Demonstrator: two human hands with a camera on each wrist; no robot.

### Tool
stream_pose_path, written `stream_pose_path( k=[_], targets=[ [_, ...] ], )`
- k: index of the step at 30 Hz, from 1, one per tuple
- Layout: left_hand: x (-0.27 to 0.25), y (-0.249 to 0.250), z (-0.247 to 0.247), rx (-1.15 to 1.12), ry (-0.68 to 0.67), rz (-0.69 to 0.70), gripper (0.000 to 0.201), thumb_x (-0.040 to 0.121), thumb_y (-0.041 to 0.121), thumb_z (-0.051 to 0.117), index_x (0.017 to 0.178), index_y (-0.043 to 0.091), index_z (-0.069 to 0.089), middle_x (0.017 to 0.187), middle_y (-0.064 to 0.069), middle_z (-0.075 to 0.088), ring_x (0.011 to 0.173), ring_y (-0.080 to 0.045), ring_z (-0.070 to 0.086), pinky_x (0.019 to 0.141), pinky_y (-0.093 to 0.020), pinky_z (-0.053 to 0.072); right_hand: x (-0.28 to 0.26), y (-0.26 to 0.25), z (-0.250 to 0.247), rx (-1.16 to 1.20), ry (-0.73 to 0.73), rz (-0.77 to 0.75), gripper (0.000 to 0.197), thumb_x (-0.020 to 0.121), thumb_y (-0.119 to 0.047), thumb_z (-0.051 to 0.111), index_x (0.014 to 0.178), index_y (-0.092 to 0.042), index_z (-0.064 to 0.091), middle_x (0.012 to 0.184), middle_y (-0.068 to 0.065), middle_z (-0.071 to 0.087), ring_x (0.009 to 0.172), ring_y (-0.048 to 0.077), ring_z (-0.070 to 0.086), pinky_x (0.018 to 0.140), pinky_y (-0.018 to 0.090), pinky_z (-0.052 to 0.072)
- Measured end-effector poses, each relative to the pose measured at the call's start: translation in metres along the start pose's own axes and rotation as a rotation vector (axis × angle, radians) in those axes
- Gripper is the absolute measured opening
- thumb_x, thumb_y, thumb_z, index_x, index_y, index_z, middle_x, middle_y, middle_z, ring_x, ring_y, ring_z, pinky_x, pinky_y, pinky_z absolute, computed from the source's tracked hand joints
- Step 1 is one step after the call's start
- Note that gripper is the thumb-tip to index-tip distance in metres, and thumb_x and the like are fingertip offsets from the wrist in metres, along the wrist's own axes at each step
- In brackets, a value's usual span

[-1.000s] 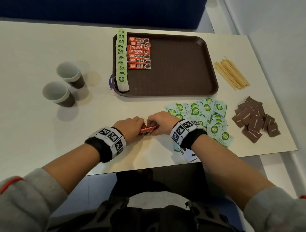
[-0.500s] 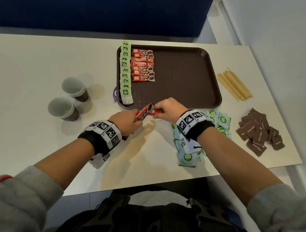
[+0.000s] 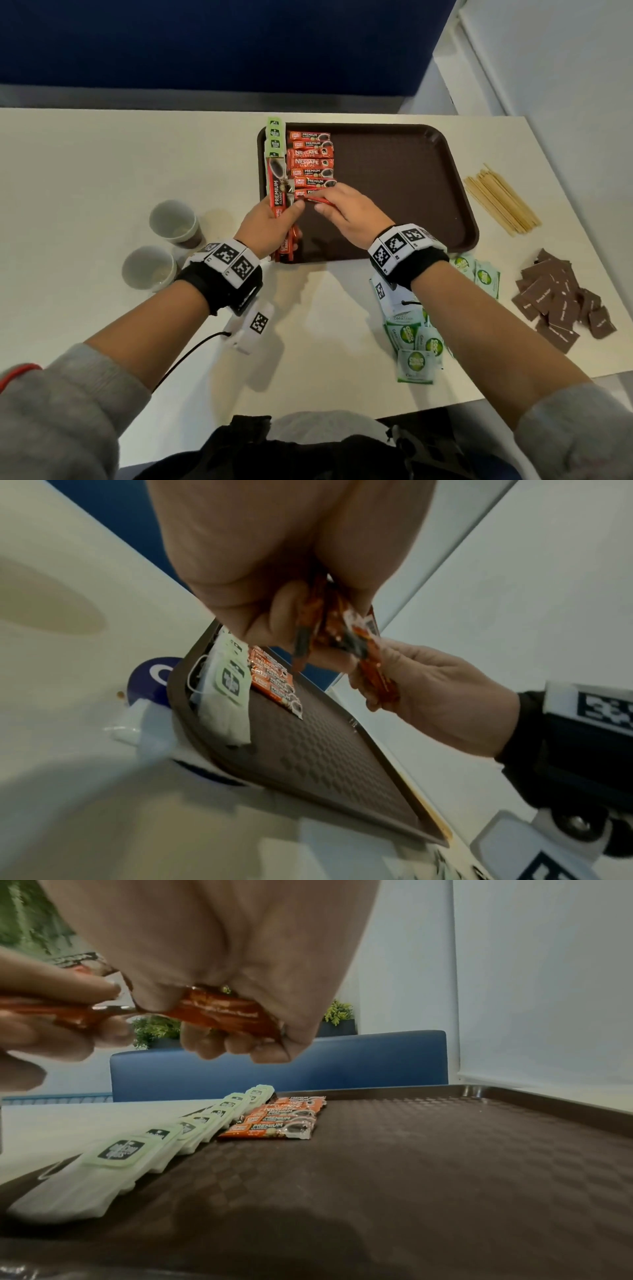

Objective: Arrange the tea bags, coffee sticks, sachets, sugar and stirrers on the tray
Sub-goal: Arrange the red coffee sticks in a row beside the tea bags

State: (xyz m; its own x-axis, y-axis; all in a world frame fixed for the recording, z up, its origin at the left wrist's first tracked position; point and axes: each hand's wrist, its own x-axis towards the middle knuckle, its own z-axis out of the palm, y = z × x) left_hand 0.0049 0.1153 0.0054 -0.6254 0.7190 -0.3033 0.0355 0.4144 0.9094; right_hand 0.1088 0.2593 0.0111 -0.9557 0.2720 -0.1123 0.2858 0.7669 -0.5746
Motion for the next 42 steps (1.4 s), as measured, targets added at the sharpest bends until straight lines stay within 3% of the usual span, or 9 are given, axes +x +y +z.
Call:
stream_pose_path(
  k=[4, 8, 11, 13, 18, 22, 27, 33, 42],
  targets=[
    [0.007, 0.004, -0.001, -0.071, 0.015, -0.034, 0.022, 0.097, 0.04, 0.048, 0.096, 0.02, 0.057, 0.066, -0.001, 0.063, 0.053, -0.016, 0.061, 0.071, -0.037, 0.056, 0.005, 0.005, 0.004, -0.055, -0.015, 0.048, 0.045, 0.101, -0.032, 0.033, 0.142, -0.016, 0.038, 0.132, 0.009, 0.047, 0.121, 0.025, 0.042, 0.104, 0.044, 0.036],
    [0.013, 0.008, 0.004, -0.077, 0.051, -0.084, 0.031, 0.096, 0.042, 0.05, 0.093, 0.013, 0.06, 0.063, -0.002, 0.061, 0.041, -0.007, 0.055, 0.048, -0.02, 0.051, 0.01, 0.01, -0.001, -0.137, -0.031, 0.032, 0.045, 0.1, -0.027, 0.038, 0.145, -0.017, 0.034, 0.121, 0.011, 0.047, 0.109, 0.026, 0.04, 0.098, 0.043, 0.036],
    [0.018, 0.009, 0.008, -0.061, 0.082, -0.092, 0.02, 0.094, 0.034, 0.056, 0.085, 0.016, 0.06, 0.059, -0.001, 0.061, 0.044, -0.011, 0.055, 0.053, -0.023, 0.05, 0.012, 0.014, -0.01, -0.085, -0.048, 0.008, 0.047, 0.097, -0.023, 0.047, 0.143, -0.017, 0.038, 0.12, 0.011, 0.046, 0.111, 0.026, 0.04, 0.101, 0.039, 0.035],
    [0.022, 0.009, 0.01, -0.059, 0.119, -0.106, 0.019, 0.093, 0.029, 0.058, 0.078, 0.017, 0.06, 0.051, 0.004, 0.061, 0.041, -0.009, 0.054, 0.056, -0.025, 0.049, 0.014, 0.018, -0.015, -0.05, -0.079, -0.001, 0.047, 0.095, -0.022, 0.052, 0.14, -0.017, 0.041, 0.123, 0.01, 0.045, 0.116, 0.022, 0.039, 0.102, 0.028, 0.032],
    [0.03, 0.01, 0.015, -0.024, 0.189, -0.129, 0.021, 0.093, 0.028, 0.058, 0.074, 0.018, 0.059, 0.053, 0.004, 0.061, 0.042, -0.01, 0.054, 0.063, -0.029, 0.051, 0.024, 0.029, -0.026, -0.001, -0.029, 0.033, 0.039, 0.089, -0.024, 0.062, 0.126, -0.011, 0.057, 0.117, 0.004, 0.054, 0.113, 0.017, 0.048, 0.088, 0.014, 0.028],
    [0.035, 0.009, 0.014, 0.006, 0.227, -0.171, 0.023, 0.093, 0.029, 0.057, 0.074, 0.017, 0.058, 0.061, -0.001, 0.063, 0.051, -0.019, 0.057, 0.071, -0.035, 0.053, 0.032, 0.041, -0.031, 0.034, -0.029, 0.076, 0.031, 0.09, -0.02, 0.061, 0.119, -0.011, 0.063, 0.119, 0.006, 0.062, 0.112, 0.018, 0.055, 0.089, 0.014, 0.032],
    [0.039, 0.009, 0.01, 0.107, 0.278, -0.173, 0.024, 0.096, 0.031, 0.051, 0.072, 0.025, 0.053, 0.064, 0.006, 0.061, 0.057, -0.011, 0.058, 0.062, -0.024, 0.047, 0.043, 0.053, -0.027, -0.029, -0.105, 0.156, 0.031, 0.093, -0.013, 0.055, 0.124, -0.013, 0.061, 0.121, 0.007, 0.061, 0.115, 0.02, 0.053, 0.09, 0.015, 0.032],
    [0.041, 0.008, 0.007, 0.138, 0.281, -0.196, 0.02, 0.095, 0.035, 0.052, 0.092, 0.017, 0.06, 0.083, -0.004, 0.068, 0.082, -0.026, 0.065, 0.086, -0.038, 0.052, 0.06, 0.058, -0.015, -0.144, -0.202, 0.212, 0.032, 0.093, -0.015, 0.056, 0.125, -0.016, 0.061, 0.125, 0.008, 0.055, 0.12, 0.024, 0.048, 0.1, 0.027, 0.034],
    [0.042, 0.01, 0.006, 0.129, 0.267, -0.204, 0.032, 0.095, 0.037, 0.052, 0.111, 0.012, 0.063, 0.103, -0.013, 0.07, 0.093, -0.031, 0.066, 0.091, -0.045, 0.052, 0.065, 0.062, -0.002, -0.114, -0.074, 0.232, 0.031, 0.083, -0.016, 0.069, 0.114, -0.016, 0.067, 0.116, 0.007, 0.055, 0.114, 0.023, 0.051, 0.101, 0.034, 0.041]
  ],
)
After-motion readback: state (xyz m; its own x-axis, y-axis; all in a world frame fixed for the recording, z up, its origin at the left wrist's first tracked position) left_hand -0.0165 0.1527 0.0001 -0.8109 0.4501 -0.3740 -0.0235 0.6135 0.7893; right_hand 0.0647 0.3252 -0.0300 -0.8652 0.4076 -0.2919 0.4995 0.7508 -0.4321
